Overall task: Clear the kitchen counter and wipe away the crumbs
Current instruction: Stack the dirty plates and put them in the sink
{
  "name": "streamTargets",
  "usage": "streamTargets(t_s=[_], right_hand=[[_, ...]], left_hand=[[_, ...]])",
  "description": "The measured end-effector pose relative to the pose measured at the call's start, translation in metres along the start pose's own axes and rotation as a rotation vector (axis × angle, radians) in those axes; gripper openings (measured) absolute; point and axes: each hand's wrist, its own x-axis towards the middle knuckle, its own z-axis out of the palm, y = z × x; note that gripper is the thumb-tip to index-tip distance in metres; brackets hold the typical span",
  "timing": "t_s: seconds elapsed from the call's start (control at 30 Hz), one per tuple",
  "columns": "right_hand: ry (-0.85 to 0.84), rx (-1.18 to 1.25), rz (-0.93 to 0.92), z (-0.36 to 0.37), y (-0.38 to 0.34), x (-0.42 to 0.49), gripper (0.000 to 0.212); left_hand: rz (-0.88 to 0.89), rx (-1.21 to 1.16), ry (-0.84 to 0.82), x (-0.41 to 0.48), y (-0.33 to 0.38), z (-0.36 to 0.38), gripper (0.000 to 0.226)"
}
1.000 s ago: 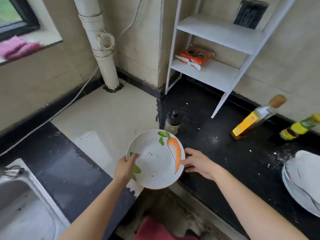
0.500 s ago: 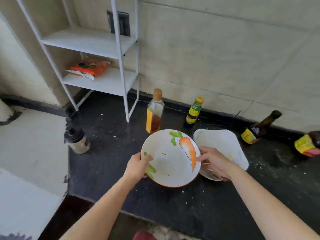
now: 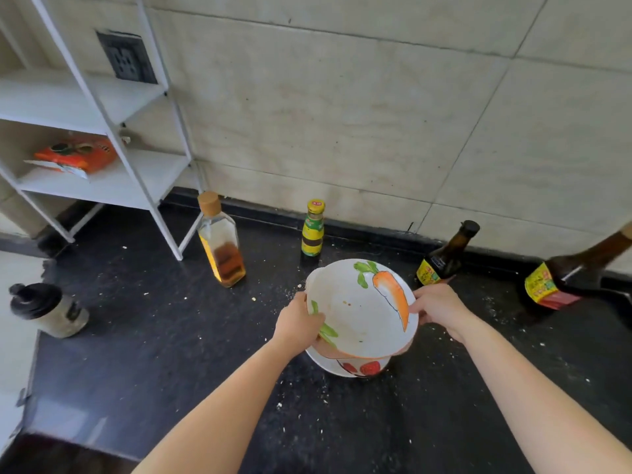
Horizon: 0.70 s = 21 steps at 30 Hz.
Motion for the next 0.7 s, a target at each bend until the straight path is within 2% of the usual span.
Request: streamTargets(t_s=[0.1,0.27,0.53,0.7], right_hand=[[0.002,-0.057,0.036,0.002,0.006,0.013,0.017],[-0.027,-0.157,0.01,0.008,0.008,0.026,0.009],[-0.056,-0.216,0.032,0.009,0.007,0.032,0.016],[-0.115,-0.041,0.09,0.004,0.011,0.037,0.036]], left_hand=[[-0.034,0.038,0.0,0.006,0.0,0.006,0.059],[-0.048,0.103,0.008,0.015,-0.006,0.008,0.073],[-0.059,0.244,-0.057,0.028,-0.01,0.008,0.07],[-0.093,0.308,-0.039,0.03,-0.01,0.002,0.07]])
